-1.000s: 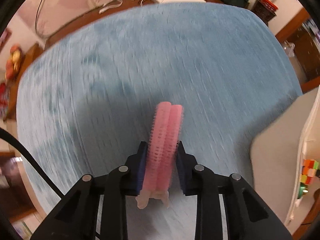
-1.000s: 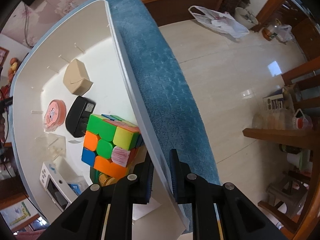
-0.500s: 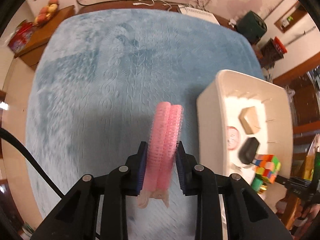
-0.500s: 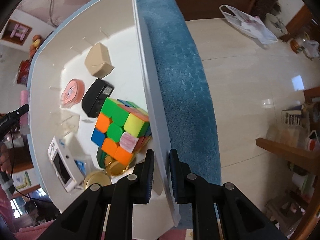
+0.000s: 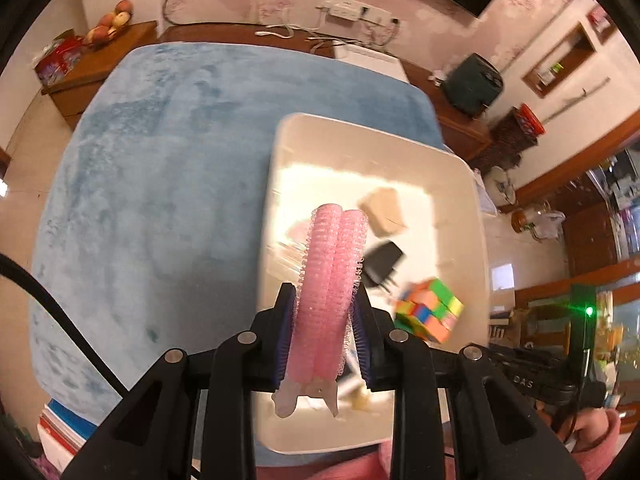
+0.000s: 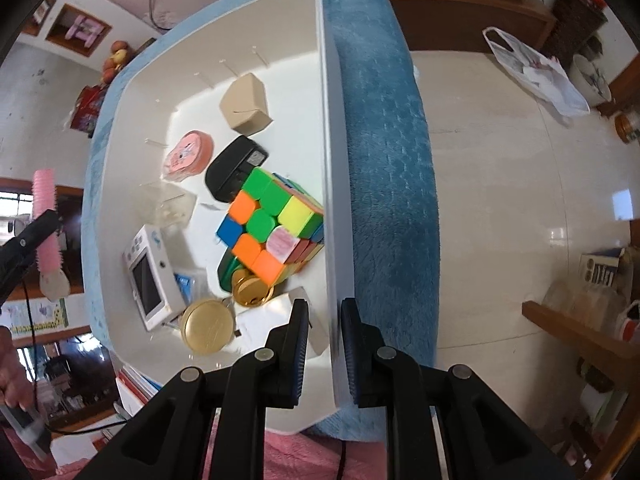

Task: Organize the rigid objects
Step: 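Carry the pink hair roller into the tray and release it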

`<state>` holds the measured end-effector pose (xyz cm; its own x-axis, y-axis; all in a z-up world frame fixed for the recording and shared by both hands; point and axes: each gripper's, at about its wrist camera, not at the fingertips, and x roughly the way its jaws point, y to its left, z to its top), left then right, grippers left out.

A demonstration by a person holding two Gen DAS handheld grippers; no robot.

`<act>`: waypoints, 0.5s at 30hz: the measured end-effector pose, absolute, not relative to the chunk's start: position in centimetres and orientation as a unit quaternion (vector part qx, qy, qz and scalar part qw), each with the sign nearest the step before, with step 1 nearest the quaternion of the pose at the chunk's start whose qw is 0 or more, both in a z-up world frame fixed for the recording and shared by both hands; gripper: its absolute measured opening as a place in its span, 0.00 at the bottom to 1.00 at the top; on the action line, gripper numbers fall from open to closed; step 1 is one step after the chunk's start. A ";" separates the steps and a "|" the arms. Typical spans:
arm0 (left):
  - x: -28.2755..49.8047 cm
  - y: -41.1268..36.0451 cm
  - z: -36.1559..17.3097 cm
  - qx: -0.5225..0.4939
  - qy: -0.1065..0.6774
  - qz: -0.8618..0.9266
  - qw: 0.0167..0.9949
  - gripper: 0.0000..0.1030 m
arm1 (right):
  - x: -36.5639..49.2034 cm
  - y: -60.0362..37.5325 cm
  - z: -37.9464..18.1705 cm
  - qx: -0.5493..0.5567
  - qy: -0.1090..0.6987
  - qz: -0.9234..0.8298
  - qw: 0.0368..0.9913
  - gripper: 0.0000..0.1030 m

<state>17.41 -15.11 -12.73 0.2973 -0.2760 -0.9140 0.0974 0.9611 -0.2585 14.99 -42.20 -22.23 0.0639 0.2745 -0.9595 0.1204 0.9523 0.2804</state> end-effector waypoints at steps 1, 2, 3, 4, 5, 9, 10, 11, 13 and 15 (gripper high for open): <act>17.0 -15.8 -12.7 -0.070 0.579 -0.119 0.803 0.29 | 14.9 -42.4 -22.1 0.144 0.681 0.056 0.715 0.25; 16.6 -16.5 -12.8 -0.062 0.577 -0.121 0.805 0.29 | 14.8 -42.3 -21.9 0.145 0.681 0.059 0.716 0.29; 16.3 -17.1 -12.8 -0.056 0.575 -0.121 0.807 0.30 | 14.6 -42.3 -21.7 0.145 0.679 0.061 0.717 0.34; 15.9 -17.8 -12.9 -0.052 0.575 -0.122 0.807 0.31 | 14.3 -42.2 -21.4 0.146 0.677 0.062 0.719 0.36; 15.6 -18.3 -13.0 -0.052 0.576 -0.125 0.806 0.31 | 14.1 -42.2 -21.1 0.147 0.673 0.064 0.722 0.37; 14.6 -19.7 -13.3 -0.035 0.580 -0.131 0.803 0.39 | 13.0 -42.2 -19.9 0.161 0.659 0.067 0.732 0.55; 14.3 -20.0 -13.3 -0.028 0.580 -0.128 0.804 0.43 | 12.8 -42.2 -19.5 0.167 0.656 0.066 0.733 0.62; 14.1 -20.0 -13.2 -0.030 0.578 -0.128 0.805 0.51 | 12.5 -42.1 -19.2 0.171 0.654 0.066 0.734 0.65; 13.6 -19.7 -12.8 -0.048 0.571 -0.131 0.809 0.64 | 12.0 -42.0 -18.6 0.183 0.649 0.067 0.735 0.75; 13.3 -19.2 -12.4 -0.067 0.565 -0.136 0.811 0.74 | 11.5 -41.6 -18.1 0.189 0.648 0.066 0.735 0.80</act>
<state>13.33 -19.17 -12.39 0.3237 -0.2963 -0.8986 0.1449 0.9540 -0.2624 11.48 -41.59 -18.11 0.1524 0.3429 -0.9269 0.1479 0.9194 0.3644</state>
